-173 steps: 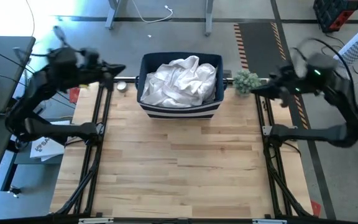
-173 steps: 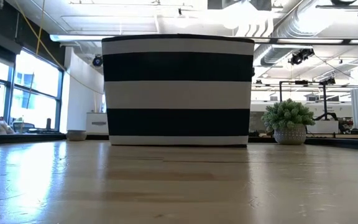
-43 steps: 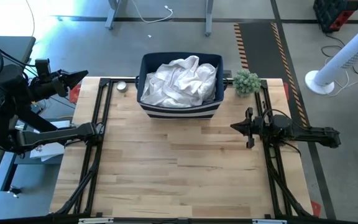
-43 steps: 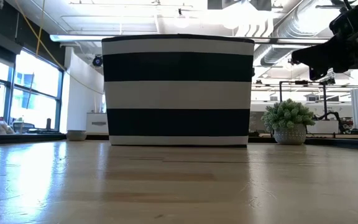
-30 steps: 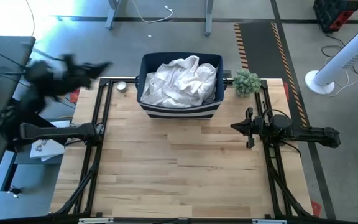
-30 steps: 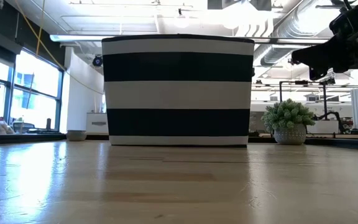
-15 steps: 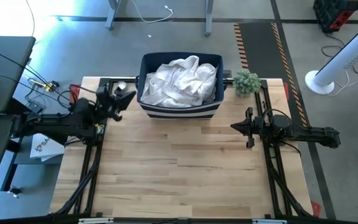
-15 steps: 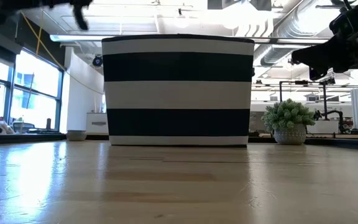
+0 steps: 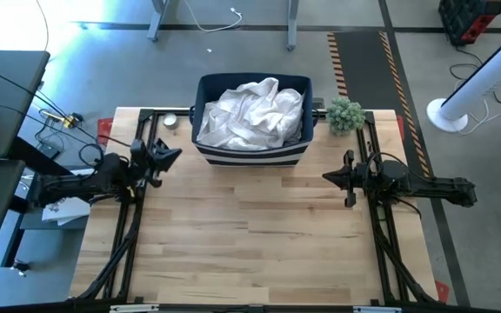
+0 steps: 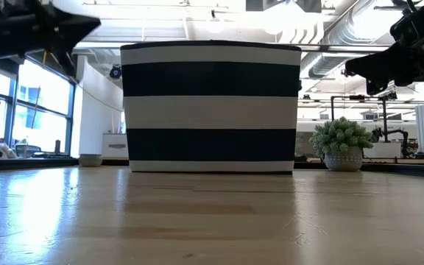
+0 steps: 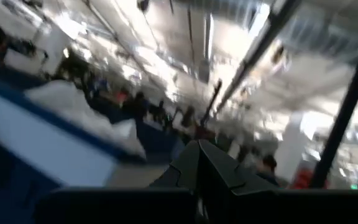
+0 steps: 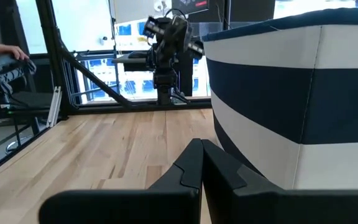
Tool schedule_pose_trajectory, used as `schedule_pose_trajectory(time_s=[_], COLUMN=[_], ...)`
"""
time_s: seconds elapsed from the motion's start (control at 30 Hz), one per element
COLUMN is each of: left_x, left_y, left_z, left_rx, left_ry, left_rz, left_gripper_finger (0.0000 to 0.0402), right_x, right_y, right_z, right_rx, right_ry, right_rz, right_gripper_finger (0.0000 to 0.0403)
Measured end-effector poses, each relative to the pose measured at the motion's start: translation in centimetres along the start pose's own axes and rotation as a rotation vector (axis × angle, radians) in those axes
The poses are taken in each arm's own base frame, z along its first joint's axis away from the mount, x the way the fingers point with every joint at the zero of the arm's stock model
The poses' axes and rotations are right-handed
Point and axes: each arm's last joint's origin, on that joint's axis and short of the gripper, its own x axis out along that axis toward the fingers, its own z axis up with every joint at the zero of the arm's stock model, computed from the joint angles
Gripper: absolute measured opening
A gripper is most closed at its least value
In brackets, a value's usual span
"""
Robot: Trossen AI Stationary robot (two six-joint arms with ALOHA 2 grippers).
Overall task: Sort clothes
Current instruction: Return to Home Position
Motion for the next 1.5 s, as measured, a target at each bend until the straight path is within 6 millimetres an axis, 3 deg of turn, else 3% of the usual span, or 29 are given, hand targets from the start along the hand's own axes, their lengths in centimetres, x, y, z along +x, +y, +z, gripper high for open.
schedule_pose_trajectory(time_s=[0.3, 0.5, 0.63, 1.5], left_x=[-1.0, -1.6, -1.6, -1.7], left_y=[0.4, 1.0, 0.9, 0.8], left_z=[-1.8, -3.7, -3.7, -3.8], left_rx=[0.241, 0.250, 0.344, 0.346], left_ry=[0.240, 0.452, 0.454, 0.463], left_rz=[-0.092, -0.058, -0.099, -0.112], left_gripper_finger=[0.0004, 0.0004, 0.0004, 0.0003], right_x=[0.0, 0.0, 0.0, 0.0], right_y=[0.0, 0.0, 0.0, 0.0], right_z=[0.0, 0.0, 0.0, 0.0], right_rx=[0.000, 0.000, 0.000, 0.000], right_ry=[0.000, 0.000, 0.000, 0.001], right_rz=[0.000, 0.003, 0.003, 0.003], right_gripper_finger=[0.0000, 0.0000, 0.0000, 0.0000])
